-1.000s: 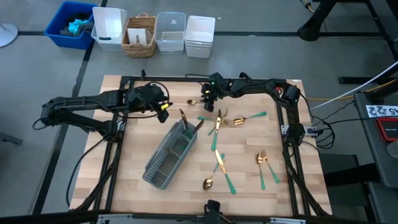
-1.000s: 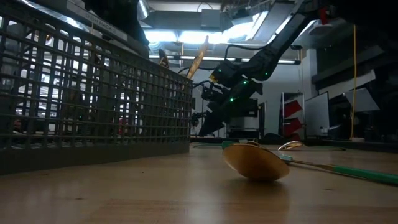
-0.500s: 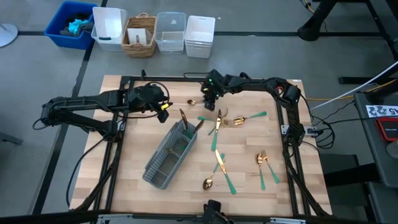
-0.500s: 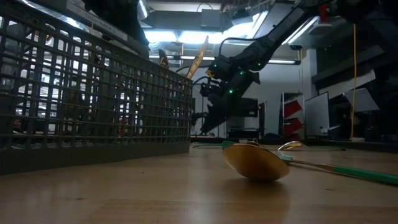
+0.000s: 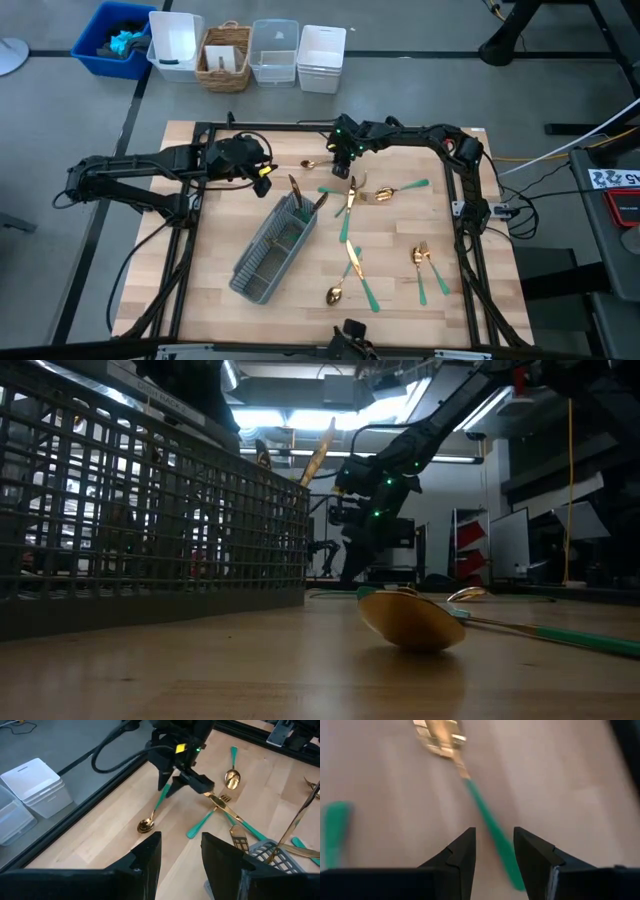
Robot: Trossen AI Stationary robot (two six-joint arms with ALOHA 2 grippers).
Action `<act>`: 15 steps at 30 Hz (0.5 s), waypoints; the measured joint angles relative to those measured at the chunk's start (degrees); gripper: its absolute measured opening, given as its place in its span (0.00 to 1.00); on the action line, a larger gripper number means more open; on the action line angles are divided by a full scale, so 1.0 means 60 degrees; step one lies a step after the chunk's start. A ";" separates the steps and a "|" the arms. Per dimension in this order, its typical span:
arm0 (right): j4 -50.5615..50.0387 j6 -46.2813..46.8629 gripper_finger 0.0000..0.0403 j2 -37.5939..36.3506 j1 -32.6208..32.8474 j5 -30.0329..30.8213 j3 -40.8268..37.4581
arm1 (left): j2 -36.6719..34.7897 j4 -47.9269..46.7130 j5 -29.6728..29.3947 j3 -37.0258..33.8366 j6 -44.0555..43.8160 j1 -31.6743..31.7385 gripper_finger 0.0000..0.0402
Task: Sort silverware
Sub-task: Put the green spoon into the silverware basket
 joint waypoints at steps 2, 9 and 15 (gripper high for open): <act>-0.0024 0.0231 0.33 0.0000 -0.0050 0.0720 0.0000 | 0.0000 0.0002 0.0000 0.0000 0.0005 0.0000 0.32; -0.0431 0.0779 0.33 0.0000 -0.0323 0.1343 0.0000 | 0.0002 -0.0002 0.0000 0.0000 0.0005 0.0000 0.32; -0.0983 0.0846 0.33 0.0004 -0.0439 0.0918 -0.0004 | 0.0004 0.0000 0.0000 0.0000 0.0007 0.0000 0.32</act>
